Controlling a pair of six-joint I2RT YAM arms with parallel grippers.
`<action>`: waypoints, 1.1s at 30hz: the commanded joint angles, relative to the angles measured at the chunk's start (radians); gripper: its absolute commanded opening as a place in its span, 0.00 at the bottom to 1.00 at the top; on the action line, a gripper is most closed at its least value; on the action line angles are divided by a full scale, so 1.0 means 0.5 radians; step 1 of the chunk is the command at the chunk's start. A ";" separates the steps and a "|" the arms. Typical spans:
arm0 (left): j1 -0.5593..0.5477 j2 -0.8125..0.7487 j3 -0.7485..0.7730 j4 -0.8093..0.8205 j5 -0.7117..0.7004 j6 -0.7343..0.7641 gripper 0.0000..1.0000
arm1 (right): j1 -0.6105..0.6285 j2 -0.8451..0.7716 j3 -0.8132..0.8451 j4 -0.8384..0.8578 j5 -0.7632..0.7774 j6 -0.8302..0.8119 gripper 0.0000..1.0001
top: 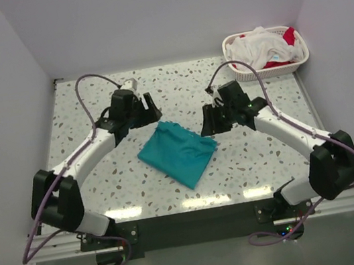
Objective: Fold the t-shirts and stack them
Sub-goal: Fold the tshirt
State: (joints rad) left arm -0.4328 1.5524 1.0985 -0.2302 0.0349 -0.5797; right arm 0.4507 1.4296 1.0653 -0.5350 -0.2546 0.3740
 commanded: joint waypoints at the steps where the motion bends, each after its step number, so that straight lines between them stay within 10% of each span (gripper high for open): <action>1: -0.009 -0.217 -0.132 0.040 -0.003 0.030 0.79 | 0.083 -0.095 -0.154 0.238 -0.262 0.028 0.45; 15: -0.034 0.346 -0.117 0.549 0.467 0.098 0.27 | 0.041 0.349 -0.459 1.150 -0.688 0.317 0.43; 25: 0.191 0.837 -0.040 0.712 0.605 -0.160 0.27 | -0.251 1.015 -0.137 1.251 -0.669 0.304 0.41; 33: 0.270 0.638 -0.025 0.676 0.587 -0.234 0.36 | -0.358 1.069 0.388 0.868 -0.675 0.160 0.41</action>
State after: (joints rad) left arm -0.3130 1.9392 1.0698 0.1192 0.3450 -0.6872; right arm 0.2943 2.0113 1.1866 -0.0238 -0.6479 0.5159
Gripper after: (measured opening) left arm 0.351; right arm 0.405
